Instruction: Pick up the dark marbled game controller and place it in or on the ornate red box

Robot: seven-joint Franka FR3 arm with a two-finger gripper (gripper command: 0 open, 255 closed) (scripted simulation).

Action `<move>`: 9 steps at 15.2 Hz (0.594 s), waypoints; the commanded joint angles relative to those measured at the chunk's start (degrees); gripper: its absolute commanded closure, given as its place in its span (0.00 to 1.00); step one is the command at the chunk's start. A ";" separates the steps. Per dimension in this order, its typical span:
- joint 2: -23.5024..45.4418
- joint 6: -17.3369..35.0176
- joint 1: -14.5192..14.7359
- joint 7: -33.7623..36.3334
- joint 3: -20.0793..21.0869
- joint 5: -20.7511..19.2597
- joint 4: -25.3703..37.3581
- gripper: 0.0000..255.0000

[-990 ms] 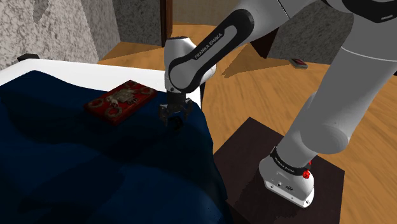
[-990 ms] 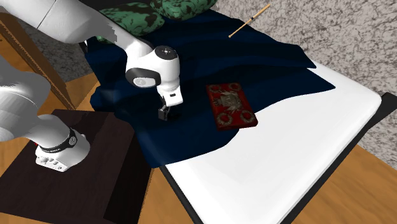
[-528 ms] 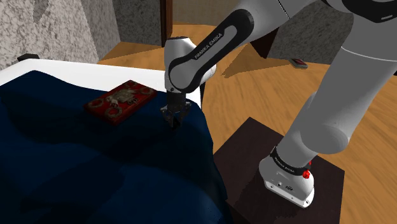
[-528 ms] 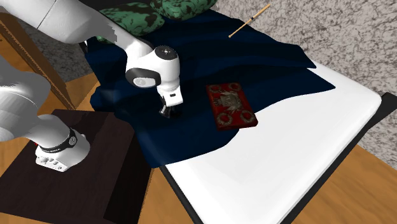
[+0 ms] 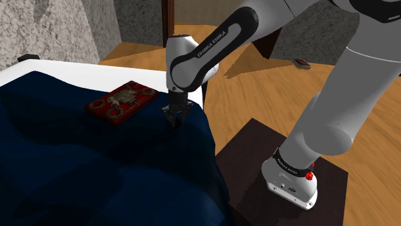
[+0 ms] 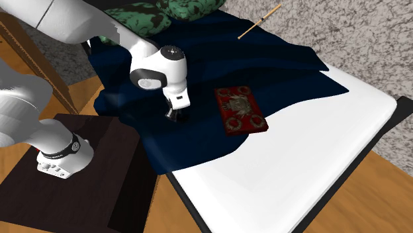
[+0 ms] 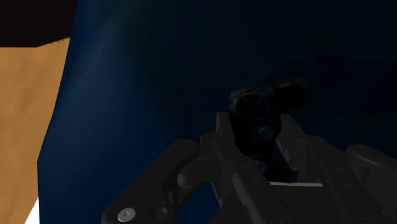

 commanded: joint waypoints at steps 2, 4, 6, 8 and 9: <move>-1.72 -2.17 -0.07 0.03 0.00 0.19 0.46 1.00; -2.95 -3.77 -0.11 0.06 -0.01 0.33 0.84 1.00; -4.14 -5.37 -0.15 0.10 -0.04 0.44 1.27 1.00; -5.28 -6.98 -0.19 0.14 -0.08 0.54 1.75 1.00; -5.83 -7.78 -0.20 0.17 -0.10 0.58 2.01 1.00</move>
